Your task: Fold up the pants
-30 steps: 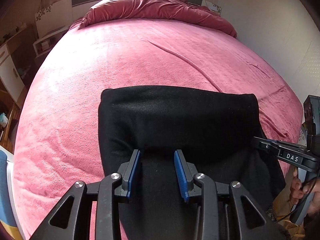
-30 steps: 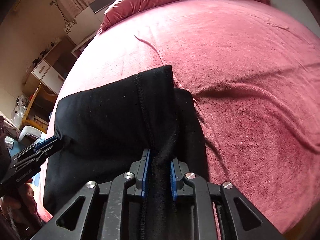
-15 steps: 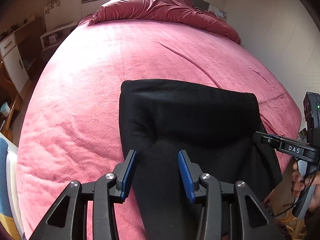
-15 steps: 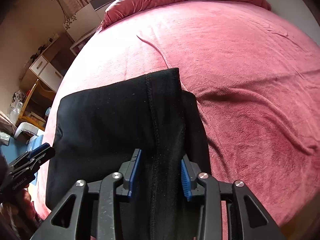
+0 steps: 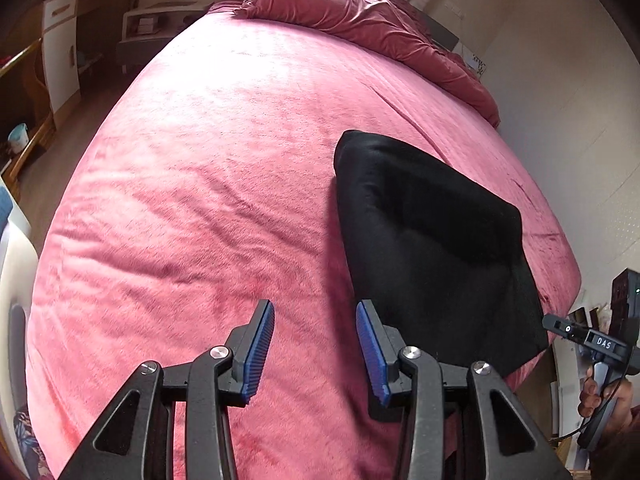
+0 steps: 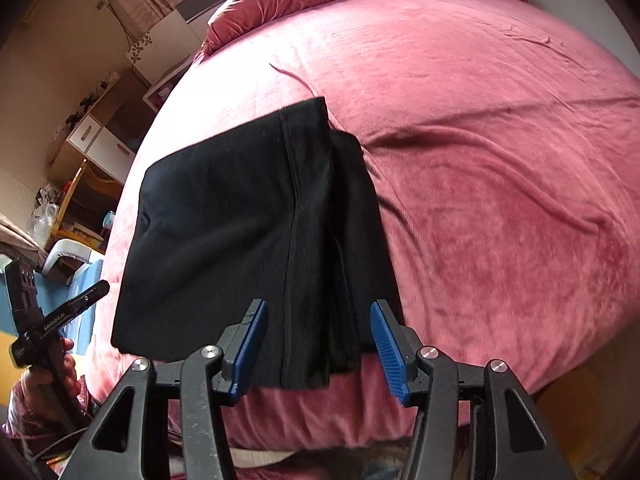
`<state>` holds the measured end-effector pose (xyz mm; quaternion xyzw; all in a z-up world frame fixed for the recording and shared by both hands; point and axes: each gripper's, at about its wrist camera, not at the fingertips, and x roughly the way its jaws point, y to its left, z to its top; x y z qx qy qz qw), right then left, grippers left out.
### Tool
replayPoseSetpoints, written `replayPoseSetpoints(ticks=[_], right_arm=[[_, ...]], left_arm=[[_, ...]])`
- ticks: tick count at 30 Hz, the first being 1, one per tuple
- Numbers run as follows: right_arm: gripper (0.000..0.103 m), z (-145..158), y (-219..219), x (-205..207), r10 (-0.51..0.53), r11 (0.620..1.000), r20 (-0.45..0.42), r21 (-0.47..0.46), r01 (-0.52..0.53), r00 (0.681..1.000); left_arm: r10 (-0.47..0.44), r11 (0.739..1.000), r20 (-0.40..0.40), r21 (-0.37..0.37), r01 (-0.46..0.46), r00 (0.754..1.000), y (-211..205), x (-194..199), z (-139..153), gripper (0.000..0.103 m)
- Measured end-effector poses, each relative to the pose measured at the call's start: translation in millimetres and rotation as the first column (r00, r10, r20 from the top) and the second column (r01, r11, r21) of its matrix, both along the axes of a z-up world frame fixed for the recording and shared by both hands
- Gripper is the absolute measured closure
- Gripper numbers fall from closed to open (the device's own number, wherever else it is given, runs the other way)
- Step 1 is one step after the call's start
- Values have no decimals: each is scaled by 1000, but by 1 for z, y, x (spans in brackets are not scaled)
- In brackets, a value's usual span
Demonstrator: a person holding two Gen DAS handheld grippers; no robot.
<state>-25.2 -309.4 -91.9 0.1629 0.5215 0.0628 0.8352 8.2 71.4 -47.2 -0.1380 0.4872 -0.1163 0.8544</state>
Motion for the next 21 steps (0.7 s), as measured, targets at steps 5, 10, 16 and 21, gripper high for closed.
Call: replayPoseSetpoints(ticks=[5, 10, 16, 21], right_arm=[[57, 0, 0, -19, 0, 1000, -5, 0, 0, 1000], [72, -8, 7, -20, -7, 1000, -27, -22, 6, 1000], [96, 0, 15, -23, 5, 997, 3, -77, -5, 1000], [97, -16, 15, -15, 9, 985, -28, -171, -13, 1000]], left_arm=[[-22, 999, 2, -27, 22, 1000, 1, -15, 0, 60], [-43, 999, 3, -24, 44, 999, -9, -19, -2, 60], [-49, 998, 16, -30, 49, 999, -8, -22, -1, 60], [-144, 989, -5, -39, 144, 990, -31, -18, -8, 60]])
